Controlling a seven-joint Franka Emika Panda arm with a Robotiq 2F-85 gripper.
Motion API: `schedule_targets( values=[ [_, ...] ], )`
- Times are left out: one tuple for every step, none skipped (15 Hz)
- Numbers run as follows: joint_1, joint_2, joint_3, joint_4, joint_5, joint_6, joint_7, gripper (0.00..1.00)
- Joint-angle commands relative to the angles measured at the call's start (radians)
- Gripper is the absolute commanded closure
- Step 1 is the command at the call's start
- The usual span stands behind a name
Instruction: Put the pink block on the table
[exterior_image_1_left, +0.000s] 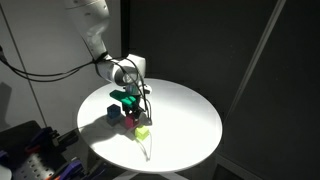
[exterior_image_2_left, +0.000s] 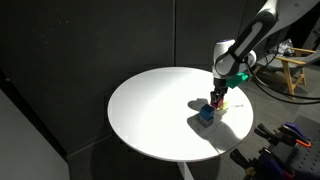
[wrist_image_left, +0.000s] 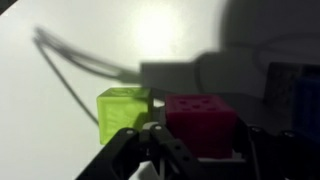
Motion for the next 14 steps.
schedule_targets(
  values=[
    [-0.022, 0.013, 0.01, 0.027, 0.024, -0.014, -0.036, 0.7],
    [-0.024, 0.015, 0.011, 0.028, 0.024, -0.014, -0.036, 0.7],
    [-0.025, 0.016, 0.011, 0.029, 0.024, -0.014, -0.036, 0.7],
    [-0.025, 0.017, 0.01, 0.03, 0.024, -0.014, -0.036, 0.7],
    [-0.026, 0.018, 0.011, 0.031, 0.024, -0.014, -0.036, 0.7],
    [-0.027, 0.018, 0.011, 0.032, 0.024, -0.014, -0.036, 0.7],
    [-0.027, 0.019, 0.011, 0.033, 0.024, -0.014, -0.035, 0.7],
    [-0.028, 0.019, 0.011, 0.034, 0.025, -0.015, -0.036, 0.7],
    [-0.028, 0.02, 0.011, 0.034, 0.025, -0.016, -0.035, 0.7],
    [-0.03, 0.02, 0.012, 0.035, 0.028, -0.017, -0.034, 0.65],
    [-0.031, 0.02, 0.013, 0.035, 0.029, -0.02, -0.035, 0.2],
    [-0.032, 0.02, 0.014, 0.035, 0.031, -0.021, -0.036, 0.21],
    [-0.032, 0.021, 0.014, 0.035, 0.031, -0.022, -0.035, 0.2],
    [-0.032, 0.021, 0.014, 0.035, 0.032, -0.023, -0.035, 0.13]
  ],
)
